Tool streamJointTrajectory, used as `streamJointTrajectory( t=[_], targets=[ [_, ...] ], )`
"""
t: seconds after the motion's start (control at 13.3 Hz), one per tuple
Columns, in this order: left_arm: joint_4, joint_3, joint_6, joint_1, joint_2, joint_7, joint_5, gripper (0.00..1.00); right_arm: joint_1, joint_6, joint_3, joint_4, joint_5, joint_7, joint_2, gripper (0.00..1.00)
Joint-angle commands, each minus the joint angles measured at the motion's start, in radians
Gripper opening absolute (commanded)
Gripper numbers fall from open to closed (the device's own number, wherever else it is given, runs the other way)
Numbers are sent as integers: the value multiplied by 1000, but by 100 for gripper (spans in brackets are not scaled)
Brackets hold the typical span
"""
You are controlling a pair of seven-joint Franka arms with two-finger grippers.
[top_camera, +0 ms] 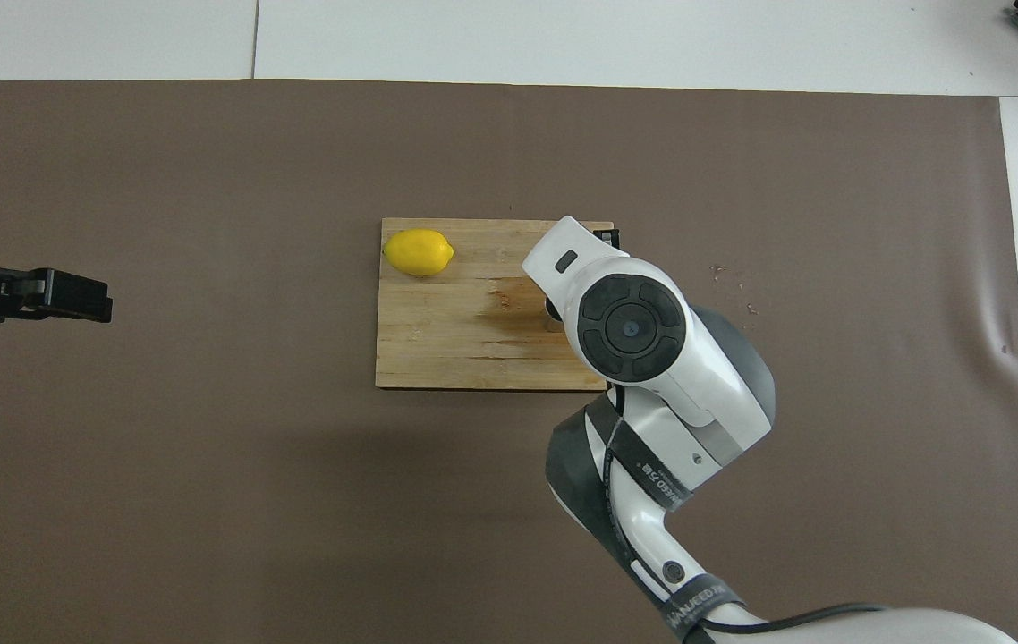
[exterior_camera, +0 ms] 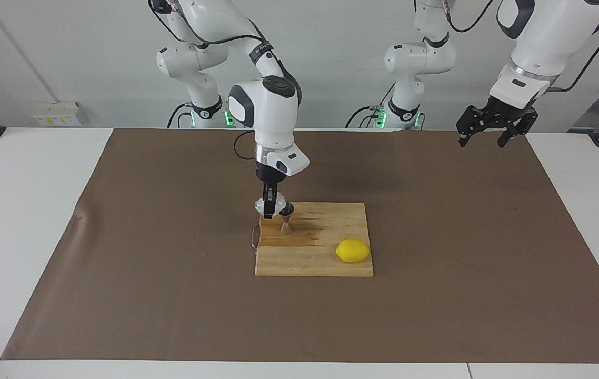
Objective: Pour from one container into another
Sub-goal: 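Tilt the white cup over the metal cup with the right gripper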
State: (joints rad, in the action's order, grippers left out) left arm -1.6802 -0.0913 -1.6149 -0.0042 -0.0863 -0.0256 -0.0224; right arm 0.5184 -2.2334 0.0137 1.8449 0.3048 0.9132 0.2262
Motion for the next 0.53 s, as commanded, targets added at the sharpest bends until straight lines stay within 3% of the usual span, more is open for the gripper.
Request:
streamJointTrajectory(
  t=[0.0,0.3,0.45],
  targets=[
    [-18,-4,9,6,-23,13,15,100,-3,1,-1,16,28,-37,-21,29],
    [-18,-4,9,6,-23,13,15,100,-32,-6,-5,16,-4,-53,-36,29],
    [-18,-4,9,6,-23,13,15,100,-34,-6,-5,23,-81,-37,-56,29]
  ],
)
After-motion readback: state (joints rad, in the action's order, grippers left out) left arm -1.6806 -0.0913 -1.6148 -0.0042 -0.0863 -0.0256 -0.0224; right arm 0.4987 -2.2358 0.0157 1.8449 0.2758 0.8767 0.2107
